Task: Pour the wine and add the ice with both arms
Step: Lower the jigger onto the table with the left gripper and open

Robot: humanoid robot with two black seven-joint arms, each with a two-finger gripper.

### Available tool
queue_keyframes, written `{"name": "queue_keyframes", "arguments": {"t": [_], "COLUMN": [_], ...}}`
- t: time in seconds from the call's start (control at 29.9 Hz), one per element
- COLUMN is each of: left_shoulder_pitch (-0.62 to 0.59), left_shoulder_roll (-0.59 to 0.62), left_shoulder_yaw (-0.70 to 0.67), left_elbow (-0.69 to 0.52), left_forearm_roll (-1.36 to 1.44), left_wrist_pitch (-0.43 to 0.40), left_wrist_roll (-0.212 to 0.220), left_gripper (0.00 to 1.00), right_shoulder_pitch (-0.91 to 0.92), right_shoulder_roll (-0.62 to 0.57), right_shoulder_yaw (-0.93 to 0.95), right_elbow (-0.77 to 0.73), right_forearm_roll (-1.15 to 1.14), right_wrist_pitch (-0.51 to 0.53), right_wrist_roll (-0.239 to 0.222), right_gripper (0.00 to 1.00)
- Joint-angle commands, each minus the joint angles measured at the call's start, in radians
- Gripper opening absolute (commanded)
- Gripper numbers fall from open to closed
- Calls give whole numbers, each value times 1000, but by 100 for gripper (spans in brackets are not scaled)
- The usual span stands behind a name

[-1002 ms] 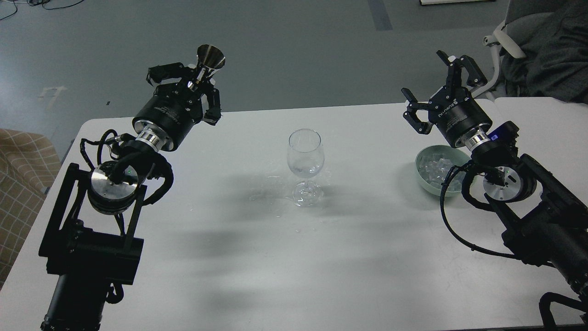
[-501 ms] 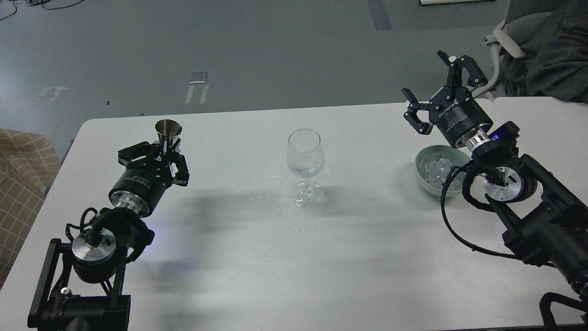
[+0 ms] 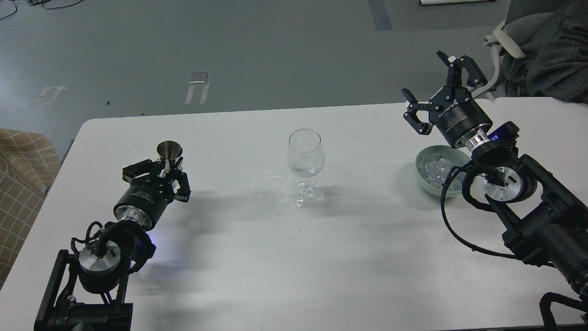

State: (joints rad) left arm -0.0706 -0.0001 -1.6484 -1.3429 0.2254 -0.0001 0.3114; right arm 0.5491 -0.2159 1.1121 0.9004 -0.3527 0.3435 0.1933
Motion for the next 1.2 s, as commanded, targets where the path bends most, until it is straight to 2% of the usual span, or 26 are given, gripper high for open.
{"name": "queue_keyframes", "arguments": {"t": [0.0, 0.53, 0.67, 0.8, 0.9, 1.17], "left_shoulder_pitch": [-1, -1, -1, -1, -3, -6], "left_shoulder_roll": [0, 0, 0, 0, 0, 0], "left_shoulder_yaw": [1, 10, 12, 13, 15, 16], "left_elbow": [2, 8, 8, 10, 16, 16], "left_forearm_roll": [6, 38, 40, 40, 42, 54], "left_wrist_pitch": [0, 5, 8, 8, 8, 11], "left_wrist_roll": [0, 2, 2, 2, 2, 2], "left_gripper": [30, 40, 48, 50, 57, 58], "right_shoulder_pitch": [0, -5, -6, -6, -6, -14], "right_shoulder_roll": [3, 4, 6, 6, 6, 6], "right_shoulder_yaw": [0, -2, -2, -2, -3, -2], "right_elbow": [0, 0, 0, 0, 0, 0], "right_forearm_roll": [-3, -8, -8, -8, -8, -8], "right_wrist_pitch": [0, 0, 0, 0, 0, 0], "right_wrist_roll": [0, 0, 0, 0, 0, 0], "right_gripper": [100, 100, 100, 100, 100, 100]}}
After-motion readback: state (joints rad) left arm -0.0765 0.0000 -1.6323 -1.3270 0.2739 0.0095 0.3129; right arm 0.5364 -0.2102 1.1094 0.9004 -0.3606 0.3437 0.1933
